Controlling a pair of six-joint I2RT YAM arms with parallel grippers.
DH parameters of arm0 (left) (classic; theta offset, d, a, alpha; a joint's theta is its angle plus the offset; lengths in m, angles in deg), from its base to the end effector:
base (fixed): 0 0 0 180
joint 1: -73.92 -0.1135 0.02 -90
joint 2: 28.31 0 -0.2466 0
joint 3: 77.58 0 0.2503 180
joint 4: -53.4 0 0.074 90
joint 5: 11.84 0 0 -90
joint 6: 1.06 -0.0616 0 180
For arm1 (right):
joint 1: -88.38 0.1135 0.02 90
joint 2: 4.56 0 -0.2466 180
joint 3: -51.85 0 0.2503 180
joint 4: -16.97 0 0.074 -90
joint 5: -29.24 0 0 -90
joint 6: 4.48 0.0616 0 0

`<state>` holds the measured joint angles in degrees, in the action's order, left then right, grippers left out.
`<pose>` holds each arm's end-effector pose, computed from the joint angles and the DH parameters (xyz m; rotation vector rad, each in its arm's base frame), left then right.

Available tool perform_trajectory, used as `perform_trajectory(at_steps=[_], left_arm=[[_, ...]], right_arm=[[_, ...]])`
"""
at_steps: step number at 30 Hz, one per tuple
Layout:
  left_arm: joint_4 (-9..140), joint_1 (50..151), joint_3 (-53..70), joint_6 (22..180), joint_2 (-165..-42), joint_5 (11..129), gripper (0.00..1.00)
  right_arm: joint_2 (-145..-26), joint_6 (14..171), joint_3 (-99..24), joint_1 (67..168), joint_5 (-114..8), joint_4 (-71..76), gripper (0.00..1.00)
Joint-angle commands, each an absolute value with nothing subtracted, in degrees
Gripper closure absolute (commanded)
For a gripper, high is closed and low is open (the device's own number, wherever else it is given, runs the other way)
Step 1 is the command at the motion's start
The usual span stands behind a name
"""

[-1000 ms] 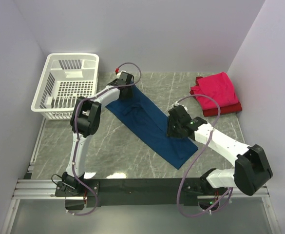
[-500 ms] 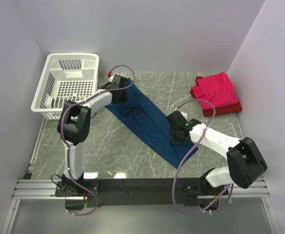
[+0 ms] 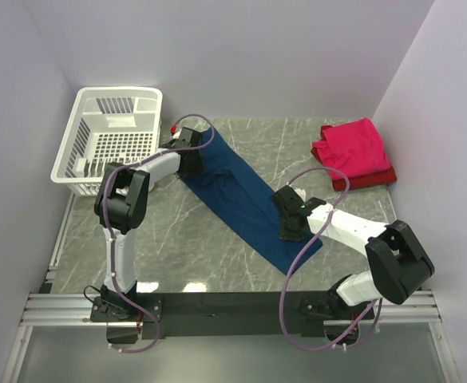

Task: Fold and stack the t-shirts
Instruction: Fold the tshirt

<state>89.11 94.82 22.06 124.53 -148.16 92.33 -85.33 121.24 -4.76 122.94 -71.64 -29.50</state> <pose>0.4282 -0.1474 0.1302 -0.4147 2.4709 -0.0890 0.2153 0.1342 0.1276 0.0727 2.7562 0.0561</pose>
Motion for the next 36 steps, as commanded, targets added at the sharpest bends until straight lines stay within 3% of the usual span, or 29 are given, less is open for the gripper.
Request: perform_trajectory(at_steps=[1,3,17,29,36], left_arm=[[89.06,93.70,24.17,124.45,-151.26,91.16,0.42],[89.76,93.52,25.93,124.10,-152.23,90.99,0.42],[92.14,93.43,40.26,121.46,-160.41,90.29,0.42],[88.63,93.52,49.92,118.21,-165.50,86.33,0.42],[83.54,93.87,47.21,117.24,-161.13,86.68,0.42]], right_arm=[[-85.68,121.29,-4.47,123.88,-72.19,-28.98,0.92],[-85.77,121.20,-4.38,124.32,-72.19,-29.42,1.00],[-87.44,122.35,-7.36,129.59,-68.33,-30.57,1.00],[-82.97,123.66,-15.81,135.49,-67.61,-34.25,0.59],[-81.64,123.84,-13.97,134.17,-71.04,-33.21,0.53]])
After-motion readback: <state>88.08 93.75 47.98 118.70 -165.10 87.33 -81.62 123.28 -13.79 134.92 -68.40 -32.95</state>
